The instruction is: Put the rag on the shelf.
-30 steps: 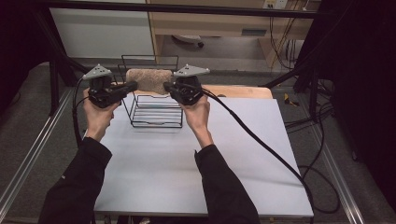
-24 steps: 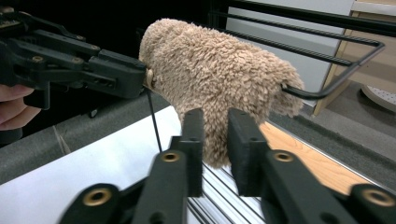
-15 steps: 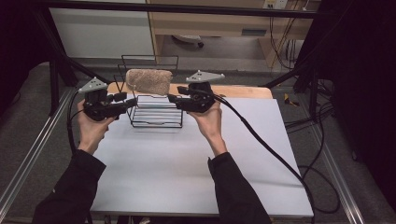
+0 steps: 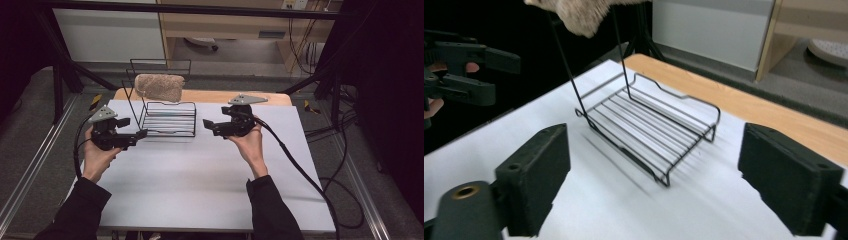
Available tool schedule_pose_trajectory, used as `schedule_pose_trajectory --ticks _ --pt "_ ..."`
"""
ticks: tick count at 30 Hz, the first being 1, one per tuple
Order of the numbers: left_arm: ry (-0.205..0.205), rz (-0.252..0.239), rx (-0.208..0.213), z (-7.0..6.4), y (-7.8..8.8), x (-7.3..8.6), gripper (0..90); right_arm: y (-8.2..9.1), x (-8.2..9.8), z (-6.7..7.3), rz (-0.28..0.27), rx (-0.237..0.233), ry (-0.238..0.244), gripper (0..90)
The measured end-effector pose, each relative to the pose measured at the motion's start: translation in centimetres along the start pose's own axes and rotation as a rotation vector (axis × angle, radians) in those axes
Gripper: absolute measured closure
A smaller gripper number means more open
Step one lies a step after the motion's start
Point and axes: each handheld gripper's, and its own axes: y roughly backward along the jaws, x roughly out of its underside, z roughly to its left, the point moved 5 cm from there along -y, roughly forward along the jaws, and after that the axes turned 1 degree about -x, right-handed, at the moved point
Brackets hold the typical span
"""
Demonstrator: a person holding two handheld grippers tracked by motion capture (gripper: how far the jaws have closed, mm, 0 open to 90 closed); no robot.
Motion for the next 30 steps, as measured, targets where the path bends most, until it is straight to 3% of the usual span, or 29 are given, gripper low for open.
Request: schedule_pose_trajectory --ticks 13,30 --pt "0.018 0.022 0.008 -0.4 -0.3 3.3 7.8 3.5 4.2 -2.9 0.048 0.011 -0.049 2.5" --pt "0.018 0.089 0.022 -0.8 -0.8 8.2 8.2 7.2 12.0 -5.6 0.091 0.03 -0.127 0.5"
